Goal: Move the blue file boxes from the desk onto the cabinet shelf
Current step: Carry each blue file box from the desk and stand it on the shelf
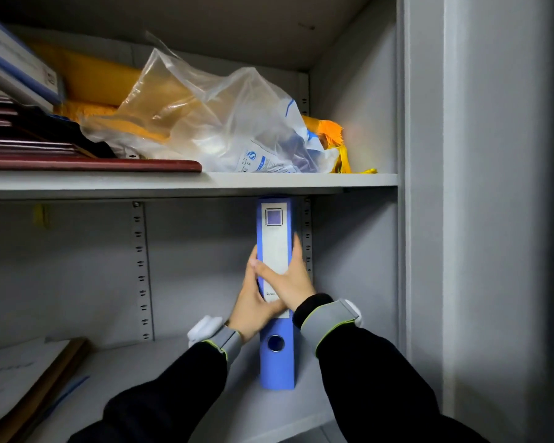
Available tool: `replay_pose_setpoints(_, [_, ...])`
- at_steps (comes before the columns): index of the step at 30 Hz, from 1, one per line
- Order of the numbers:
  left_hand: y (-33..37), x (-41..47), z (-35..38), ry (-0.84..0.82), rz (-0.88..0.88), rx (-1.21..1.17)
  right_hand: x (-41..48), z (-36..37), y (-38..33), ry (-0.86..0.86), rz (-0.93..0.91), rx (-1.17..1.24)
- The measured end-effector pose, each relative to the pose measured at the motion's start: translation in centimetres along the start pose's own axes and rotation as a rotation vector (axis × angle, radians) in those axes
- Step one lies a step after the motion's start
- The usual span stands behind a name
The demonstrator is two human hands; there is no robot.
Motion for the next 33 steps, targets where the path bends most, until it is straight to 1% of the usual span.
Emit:
replay_pose_setpoints(4, [0.1,0.6,2.6,-0.105,0.008,0.066,0.3,-2.3,0.9,0.2,-0.087,-0.244])
replay_pose_setpoints(8, [-0.9,1.3,5.5,-0.139,0.037,0.191,0.7,-4.7,2.2,0.352,-0.134,-0.392])
replay_pose_setpoints(11, [-1.6,1.9,7.4,-0.128,0.032,0.236,0.9,-5.9,3.5,0.382,-0.121,-0.43])
replay_pose_setpoints(14, [-2.2,3.0,8.5,-0.112,0.031,0.279,1.4,-6.3,4.2,0.395,-0.069,-0.45])
replay_pose_setpoints(20, [-3.0,4.7,10.0,-0.159,0.035,0.334,2.9,-7.3,5.5,0.436,0.04,-0.525])
replay_pose_setpoints(26, [-3.3,5.0,10.7,-0.17,0.055,0.337,3.4,-7.7,5.8,0.478,0.035,-0.626])
replay_pose_setpoints(33, [-2.2,4.4,9.4,-0.163,0.035,0.336,3.0,-7.5,5.2,0.512,0.044,-0.546])
Point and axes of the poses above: each hand's wrist, its own x-axis towards the middle knuckle, its own z-axis out of the palm, y = z × x, the point moved 1 cm from there along x, towards the middle knuckle, and after that the axes turned 4 degrees about x, right-handed, at the moved point
